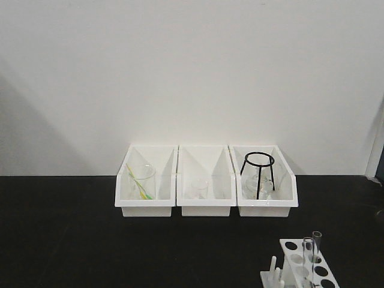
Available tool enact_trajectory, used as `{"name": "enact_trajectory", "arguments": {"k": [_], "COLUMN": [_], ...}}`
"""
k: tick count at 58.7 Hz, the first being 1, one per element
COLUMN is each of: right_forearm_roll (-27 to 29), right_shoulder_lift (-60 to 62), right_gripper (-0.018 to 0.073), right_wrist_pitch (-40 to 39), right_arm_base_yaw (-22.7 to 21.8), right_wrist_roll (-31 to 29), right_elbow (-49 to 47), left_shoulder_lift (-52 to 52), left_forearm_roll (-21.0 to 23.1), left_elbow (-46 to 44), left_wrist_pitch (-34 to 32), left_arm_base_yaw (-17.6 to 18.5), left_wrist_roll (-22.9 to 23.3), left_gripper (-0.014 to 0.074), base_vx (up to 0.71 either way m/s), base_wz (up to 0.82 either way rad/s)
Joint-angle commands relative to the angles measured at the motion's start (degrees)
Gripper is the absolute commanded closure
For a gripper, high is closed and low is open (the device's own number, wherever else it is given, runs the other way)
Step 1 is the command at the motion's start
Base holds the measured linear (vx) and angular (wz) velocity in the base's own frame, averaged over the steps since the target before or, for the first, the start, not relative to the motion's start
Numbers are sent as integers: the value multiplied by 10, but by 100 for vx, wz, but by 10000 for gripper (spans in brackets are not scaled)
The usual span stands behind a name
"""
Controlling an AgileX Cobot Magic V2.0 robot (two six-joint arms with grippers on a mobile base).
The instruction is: Flip and reinsert test tube from rack
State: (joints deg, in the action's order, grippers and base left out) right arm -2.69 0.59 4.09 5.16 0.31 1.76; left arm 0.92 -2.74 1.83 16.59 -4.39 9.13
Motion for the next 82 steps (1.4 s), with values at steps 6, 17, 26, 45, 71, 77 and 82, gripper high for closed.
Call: {"name": "enact_trajectory", "arguments": {"k": [6,17,26,45,71,77,82], "right_forearm_roll": [3,3,3,3,1,1,1], "right_shoulder_lift": [6,6,5,-85,-280,-311,-331], "right_gripper": [571,571,571,569,552,529,496], "right_wrist_pitch": [-121,-157,-117,-79,-88,-98,-109], "right_arm_base_yaw": [0,0,0,0,0,0,0], "right_wrist_roll": [-3,-3,-3,-3,-3,-3,-3], "right_elbow": [1,-2,-26,-140,-175,-175,-175], "left_shoulder_lift": [6,6,6,6,6,6,6], "left_forearm_roll": [3,3,3,3,3,3,3], "left_elbow": [0,0,0,0,0,0,0], "left_wrist_pitch": [-50,-50,-50,-50,-50,-50,-50], "left_arm_base_yaw": [4,4,4,4,4,4,4], "left_wrist_roll": [0,0,0,0,0,0,0], "left_gripper": [603,603,603,603,603,603,603], "base_vx": [0,0,0,0,0,0,0], "base_wz": [0,0,0,0,0,0,0]}}
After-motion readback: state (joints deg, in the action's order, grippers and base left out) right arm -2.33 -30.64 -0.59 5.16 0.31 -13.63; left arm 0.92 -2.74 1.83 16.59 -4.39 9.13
